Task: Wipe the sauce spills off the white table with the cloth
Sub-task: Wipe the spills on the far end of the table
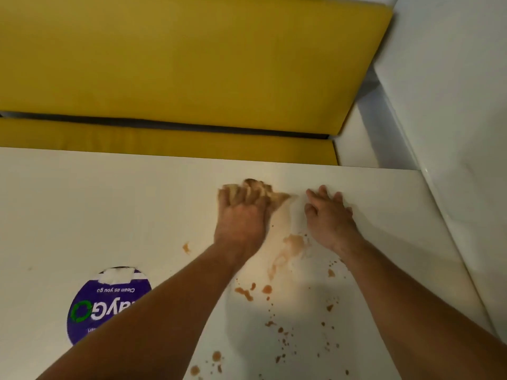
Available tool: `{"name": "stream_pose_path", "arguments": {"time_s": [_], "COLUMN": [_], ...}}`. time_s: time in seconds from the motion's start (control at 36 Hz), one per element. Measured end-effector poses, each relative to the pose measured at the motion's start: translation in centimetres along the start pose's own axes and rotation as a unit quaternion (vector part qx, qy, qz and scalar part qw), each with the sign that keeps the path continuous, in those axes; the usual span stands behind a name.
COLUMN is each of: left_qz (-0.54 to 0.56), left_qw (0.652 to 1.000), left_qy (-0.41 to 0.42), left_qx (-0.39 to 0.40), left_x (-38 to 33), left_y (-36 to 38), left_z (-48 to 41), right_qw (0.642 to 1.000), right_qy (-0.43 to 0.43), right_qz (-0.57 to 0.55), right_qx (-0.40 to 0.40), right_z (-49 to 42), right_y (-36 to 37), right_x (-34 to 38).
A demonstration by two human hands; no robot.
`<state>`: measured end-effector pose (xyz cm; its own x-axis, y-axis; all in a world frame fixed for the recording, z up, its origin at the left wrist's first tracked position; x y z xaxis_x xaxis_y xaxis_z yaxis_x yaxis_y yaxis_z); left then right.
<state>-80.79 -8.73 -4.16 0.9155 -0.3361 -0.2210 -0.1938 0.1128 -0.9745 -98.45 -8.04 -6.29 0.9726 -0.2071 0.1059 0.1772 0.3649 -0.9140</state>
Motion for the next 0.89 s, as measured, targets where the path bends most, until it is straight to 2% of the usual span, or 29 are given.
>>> {"name": "stream_pose_path", "arguments": {"time_s": [0.11, 0.22, 0.28, 0.42, 0.5, 0.58, 0.67, 0.75, 0.83, 0.89], "left_qz": [0.013, -0.012, -0.033, -0.05, -0.106, -0.106, -0.032, 0.064, 0.101, 0.116], "left_qw": [0.984, 0.978, 0.982, 0.995, 0.991, 0.988, 0.983, 0.955, 0.946, 0.952], "left_qy": [0.178, 0.203, 0.178, 0.05, -0.028, -0.102, -0.182, -0.281, -0.297, -0.275], "left_qx": [0.022, 0.049, 0.05, 0.073, 0.074, 0.057, -0.018, -0.072, -0.079, -0.072], "left_x": [0.7, 4.5, 7.4, 14.7, 18.0, 20.1, 18.9, 16.6, 12.8, 9.5], "left_y": [0.2, -1.4, -2.4, -4.9, -5.7, -5.7, -5.3, -4.0, -2.4, -1.6], "left_z": [2.1, 4.0, 4.8, 6.6, 7.2, 7.4, 7.6, 7.6, 6.6, 5.6], "right_qw": [1.0, 0.999, 0.999, 0.999, 0.999, 0.999, 0.999, 0.999, 0.999, 1.0], "right_qy": [-0.014, -0.018, -0.018, -0.014, -0.014, -0.016, -0.012, -0.012, -0.013, -0.013], "right_qz": [0.019, 0.029, 0.031, 0.027, 0.029, 0.032, 0.038, 0.041, 0.036, 0.029], "right_qx": [0.008, 0.011, 0.009, 0.008, 0.008, 0.005, -0.003, -0.008, -0.001, 0.002], "right_z": [0.2, 0.4, 0.5, 0.5, 0.4, 0.3, 0.4, 0.4, 0.3, 0.2], "right_y": [0.0, -0.1, -0.1, -0.1, 0.0, 0.1, 0.1, 0.1, 0.1, 0.2], "right_x": [0.0, 0.0, -0.2, -0.1, -0.1, -0.1, 0.2, 0.3, 0.2, 0.1]}}
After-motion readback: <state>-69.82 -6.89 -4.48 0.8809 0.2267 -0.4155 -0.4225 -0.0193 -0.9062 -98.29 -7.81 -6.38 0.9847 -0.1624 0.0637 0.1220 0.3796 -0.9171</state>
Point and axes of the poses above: each hand's wrist, its own z-axis away from the middle knuckle, its own y-axis out of the palm, x = y × z, the point moved 8 cm from there along -z, towards the middle knuckle, and after that the axes turned 8 degrees about z, right-handed, at the moved point
